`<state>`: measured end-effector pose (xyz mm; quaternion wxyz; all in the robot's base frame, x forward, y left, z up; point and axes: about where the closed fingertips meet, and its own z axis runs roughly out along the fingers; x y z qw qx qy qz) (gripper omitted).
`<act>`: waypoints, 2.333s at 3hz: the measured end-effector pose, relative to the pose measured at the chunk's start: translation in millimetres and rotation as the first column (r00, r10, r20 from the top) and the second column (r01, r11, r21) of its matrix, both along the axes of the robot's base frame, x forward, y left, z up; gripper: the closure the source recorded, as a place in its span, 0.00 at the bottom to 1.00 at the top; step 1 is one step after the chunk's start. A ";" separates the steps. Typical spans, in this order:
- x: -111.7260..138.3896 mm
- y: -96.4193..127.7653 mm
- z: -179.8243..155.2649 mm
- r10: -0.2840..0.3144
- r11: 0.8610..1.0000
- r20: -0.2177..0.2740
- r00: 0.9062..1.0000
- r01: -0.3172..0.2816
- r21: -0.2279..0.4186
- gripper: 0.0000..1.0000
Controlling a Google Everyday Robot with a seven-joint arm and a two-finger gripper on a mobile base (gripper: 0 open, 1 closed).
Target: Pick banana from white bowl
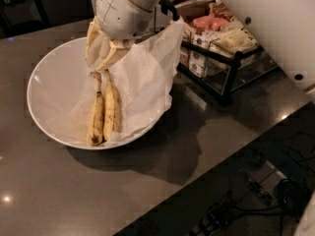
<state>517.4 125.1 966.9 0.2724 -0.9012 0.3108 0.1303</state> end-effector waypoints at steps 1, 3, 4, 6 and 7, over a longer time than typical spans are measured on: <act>14.0 0.0 -14.0 -0.010 1.000 -0.045 0.999 0.010 0.001 0.66; 31.4 20.2 -48.2 0.028 0.999 -0.138 0.990 -0.029 -0.012 0.34; 36.3 30.3 -58.8 0.048 0.999 -0.167 0.985 -0.051 -0.016 0.26; 39.5 34.0 -64.8 0.051 0.998 -0.181 0.982 -0.055 -0.018 0.47; 37.2 25.5 -71.2 0.030 0.999 -0.195 0.980 -0.034 -0.015 0.50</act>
Offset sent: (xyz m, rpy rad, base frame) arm 0.0375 0.0103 -0.0541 -0.0174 0.1637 0.0107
